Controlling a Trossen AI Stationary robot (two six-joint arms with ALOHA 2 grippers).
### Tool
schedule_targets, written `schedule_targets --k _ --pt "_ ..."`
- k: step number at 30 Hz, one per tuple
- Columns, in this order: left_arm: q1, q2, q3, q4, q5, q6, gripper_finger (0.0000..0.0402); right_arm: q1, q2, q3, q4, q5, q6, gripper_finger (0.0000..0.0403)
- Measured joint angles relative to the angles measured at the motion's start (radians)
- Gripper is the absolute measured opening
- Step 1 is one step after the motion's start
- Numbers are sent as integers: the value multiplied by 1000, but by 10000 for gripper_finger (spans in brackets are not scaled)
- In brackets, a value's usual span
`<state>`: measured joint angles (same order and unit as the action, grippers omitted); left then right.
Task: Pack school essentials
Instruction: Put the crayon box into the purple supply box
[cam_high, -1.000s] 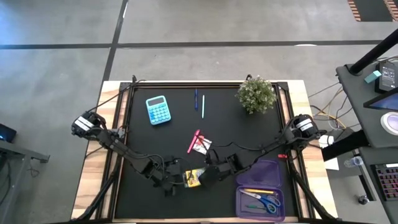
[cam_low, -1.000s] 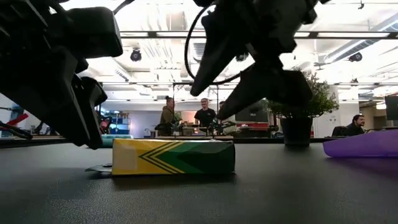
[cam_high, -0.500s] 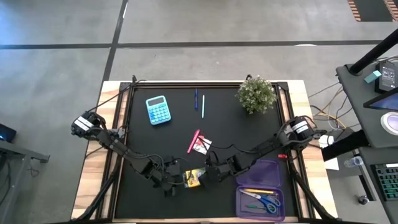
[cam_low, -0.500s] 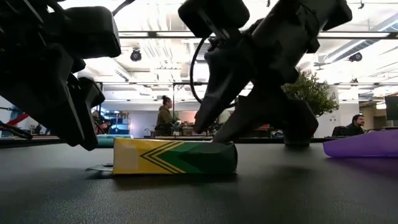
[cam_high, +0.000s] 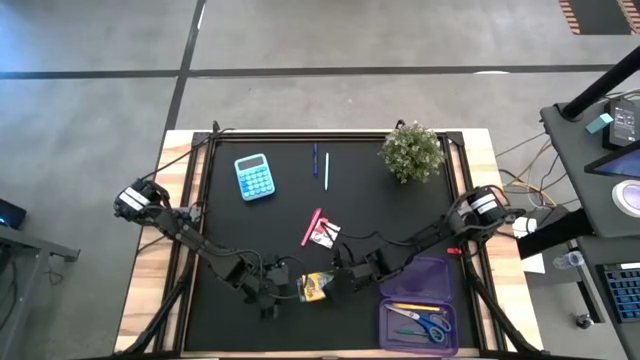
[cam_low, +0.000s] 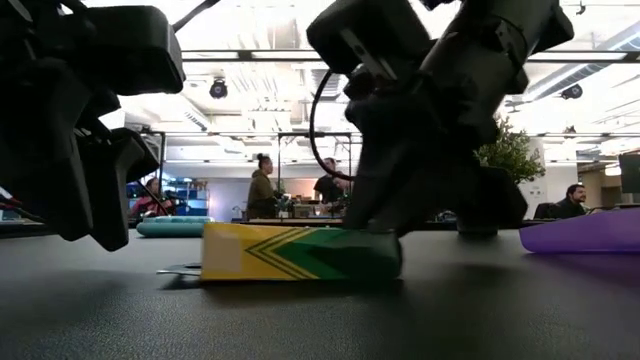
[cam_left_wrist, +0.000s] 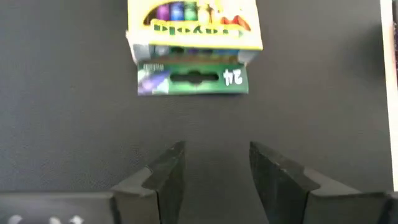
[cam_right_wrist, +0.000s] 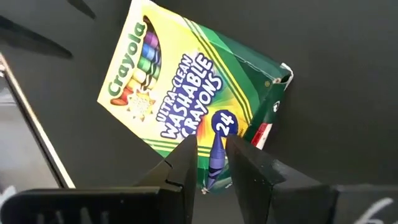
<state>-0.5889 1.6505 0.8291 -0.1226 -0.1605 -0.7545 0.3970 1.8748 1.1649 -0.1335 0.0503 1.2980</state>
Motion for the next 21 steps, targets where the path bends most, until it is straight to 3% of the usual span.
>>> schedule_targets --k 12,16,21 --pt "0 0 0 1 0 1 160 5 -99 -14 -83 -19 -105 82" --pt "0 0 0 1 0 1 160 32 -156 -13 -161 51 -132 82" --pt "0 0 0 2 -5 2 160 93 -120 -10 -173 179 -202 82"
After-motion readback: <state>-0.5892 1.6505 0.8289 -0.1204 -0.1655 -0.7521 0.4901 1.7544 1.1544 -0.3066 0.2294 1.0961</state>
